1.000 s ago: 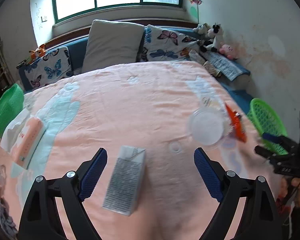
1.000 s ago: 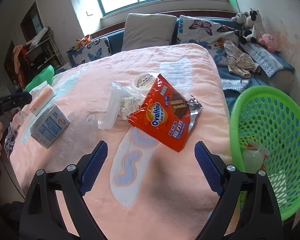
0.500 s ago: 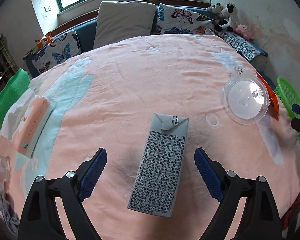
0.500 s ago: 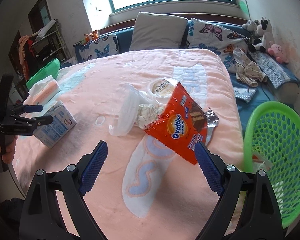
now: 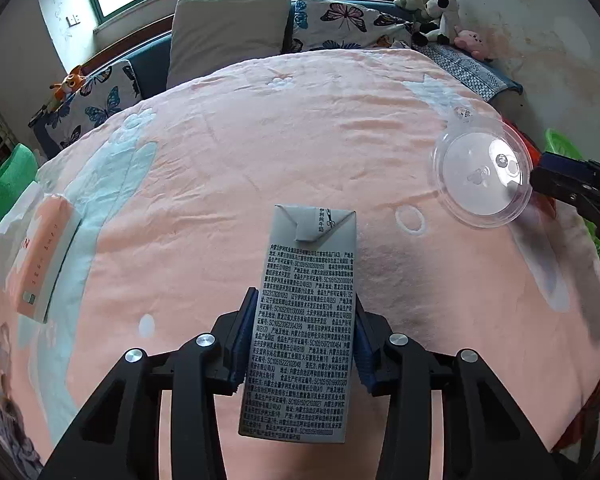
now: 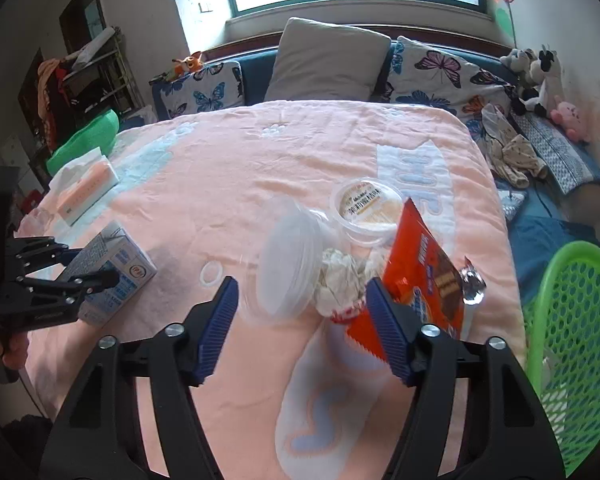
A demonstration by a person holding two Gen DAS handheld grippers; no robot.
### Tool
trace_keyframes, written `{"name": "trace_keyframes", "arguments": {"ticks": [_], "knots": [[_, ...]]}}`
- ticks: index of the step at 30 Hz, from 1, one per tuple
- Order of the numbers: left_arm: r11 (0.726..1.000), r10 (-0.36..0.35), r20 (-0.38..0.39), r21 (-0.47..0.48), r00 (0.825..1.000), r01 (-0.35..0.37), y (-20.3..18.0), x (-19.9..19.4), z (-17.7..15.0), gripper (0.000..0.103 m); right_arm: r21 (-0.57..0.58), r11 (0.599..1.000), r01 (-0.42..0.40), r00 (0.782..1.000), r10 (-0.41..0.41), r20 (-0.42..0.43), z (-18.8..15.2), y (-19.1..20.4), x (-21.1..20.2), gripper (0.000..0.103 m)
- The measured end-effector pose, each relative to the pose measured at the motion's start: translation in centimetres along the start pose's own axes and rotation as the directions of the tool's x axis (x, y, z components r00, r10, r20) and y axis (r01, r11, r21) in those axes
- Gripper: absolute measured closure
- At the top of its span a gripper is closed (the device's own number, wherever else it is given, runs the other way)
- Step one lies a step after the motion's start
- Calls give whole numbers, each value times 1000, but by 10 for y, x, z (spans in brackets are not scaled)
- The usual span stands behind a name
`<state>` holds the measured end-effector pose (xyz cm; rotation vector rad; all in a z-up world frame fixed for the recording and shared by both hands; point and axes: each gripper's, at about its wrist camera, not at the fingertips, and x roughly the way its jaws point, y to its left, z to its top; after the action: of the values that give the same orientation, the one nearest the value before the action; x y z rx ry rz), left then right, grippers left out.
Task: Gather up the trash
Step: 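Move both tools back over the bed toward the white milk carton, then grasp the white milk carton with the left tool while the right tool grasps the clear lid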
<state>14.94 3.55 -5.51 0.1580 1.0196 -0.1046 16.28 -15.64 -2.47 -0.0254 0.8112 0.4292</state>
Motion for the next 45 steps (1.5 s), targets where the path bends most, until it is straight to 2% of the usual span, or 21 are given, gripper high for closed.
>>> {"name": "trace_keyframes", "arguments": {"ticks": [7,11,15,24,33,39,45], "knots": [[1000,-24,15,6,1000,24,-5,-4,3,62,29,999,26,999,-25,-26,13,-5,27,56],[999,-39,25,0,999,39,-8,-6,6,62,43,998,36,999,-35,-22,16,-10,31,74],[998,-57,33,-3,998,58,-12,-8,9,62,53,998,27,1000,-26,-11,13,-14,24,84],[997,-78,49,7,996,78,-21,-13,12,62,28,999,26,1000,-25,-4,4,-10,9,90],[993,-120,58,5,991,120,-31,-21,19,62,41,999,34,999,-36,38,-12,-22,-31,90],[986,-161,81,62,984,157,-64,-38,32,62,59,995,85,994,-89,68,-20,-45,-66,90],[969,-228,87,118,970,218,-108,-50,43,62,111,980,166,981,-175,81,-36,-90,-101,90]]}}
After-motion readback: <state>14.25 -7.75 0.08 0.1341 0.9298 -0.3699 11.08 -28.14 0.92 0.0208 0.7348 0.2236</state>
